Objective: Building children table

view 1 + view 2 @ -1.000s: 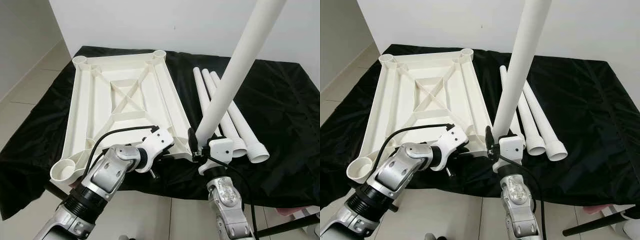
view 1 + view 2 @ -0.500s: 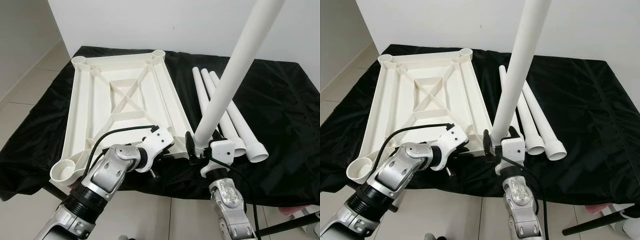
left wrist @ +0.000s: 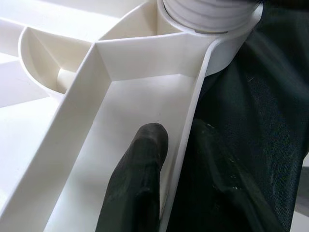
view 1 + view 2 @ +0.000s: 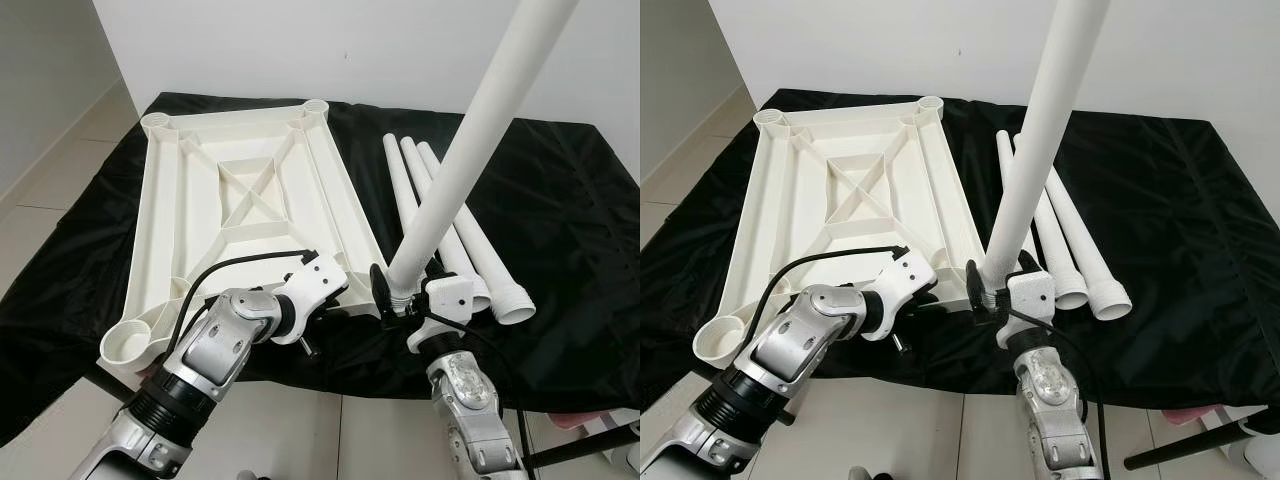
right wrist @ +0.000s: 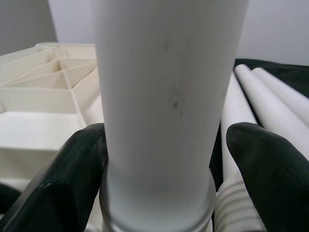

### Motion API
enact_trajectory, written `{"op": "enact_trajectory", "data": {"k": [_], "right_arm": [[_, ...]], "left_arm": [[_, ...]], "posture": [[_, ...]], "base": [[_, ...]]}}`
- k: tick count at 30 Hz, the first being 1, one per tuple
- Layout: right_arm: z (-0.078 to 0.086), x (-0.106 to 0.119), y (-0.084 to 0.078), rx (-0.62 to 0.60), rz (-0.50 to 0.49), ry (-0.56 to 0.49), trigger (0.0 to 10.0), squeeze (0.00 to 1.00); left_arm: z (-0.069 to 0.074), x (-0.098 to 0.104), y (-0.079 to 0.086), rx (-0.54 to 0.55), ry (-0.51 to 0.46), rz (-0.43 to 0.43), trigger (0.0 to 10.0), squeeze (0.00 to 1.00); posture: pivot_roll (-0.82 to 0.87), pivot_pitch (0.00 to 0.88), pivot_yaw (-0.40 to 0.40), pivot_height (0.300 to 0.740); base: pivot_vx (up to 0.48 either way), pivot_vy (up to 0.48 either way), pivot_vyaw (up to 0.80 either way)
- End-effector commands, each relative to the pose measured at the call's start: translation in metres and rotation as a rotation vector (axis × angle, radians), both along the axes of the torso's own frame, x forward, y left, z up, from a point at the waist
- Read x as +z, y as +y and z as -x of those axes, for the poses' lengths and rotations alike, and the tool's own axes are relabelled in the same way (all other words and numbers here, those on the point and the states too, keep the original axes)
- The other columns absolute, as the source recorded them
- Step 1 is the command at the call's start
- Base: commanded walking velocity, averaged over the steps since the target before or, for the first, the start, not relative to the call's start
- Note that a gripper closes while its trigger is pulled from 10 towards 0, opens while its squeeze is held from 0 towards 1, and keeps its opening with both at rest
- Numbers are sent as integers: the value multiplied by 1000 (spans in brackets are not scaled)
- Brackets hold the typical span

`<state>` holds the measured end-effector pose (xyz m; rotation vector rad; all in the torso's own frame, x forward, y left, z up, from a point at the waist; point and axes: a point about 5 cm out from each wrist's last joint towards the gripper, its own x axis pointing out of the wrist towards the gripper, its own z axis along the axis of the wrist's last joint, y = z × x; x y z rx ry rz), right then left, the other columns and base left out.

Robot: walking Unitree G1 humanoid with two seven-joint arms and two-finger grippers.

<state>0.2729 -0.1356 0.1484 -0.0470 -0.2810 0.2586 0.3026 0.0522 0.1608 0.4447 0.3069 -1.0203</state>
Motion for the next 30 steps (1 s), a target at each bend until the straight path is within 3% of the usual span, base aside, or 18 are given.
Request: {"op": "enact_trajectory", "data": {"k": [1,9,30], "right_arm": [[-2,-3,-1,65,-10,41,10000,0],[-8,5,-6,212,50,31,10000,0],[-26,21,-20,415,97,53,10000,0]], "left_arm": [[-2,14,-1,8,-61,24,10000,0],[-3,15,-1,12,-64,25,10000,0],[-4,15,0,20,-67,24,10000,0]], "posture": [[-101,139,44,740],[-101,140,41,740],[-94,135,36,740]], "base": [[0,0,0],[0,0,0],[0,0,0]]}}
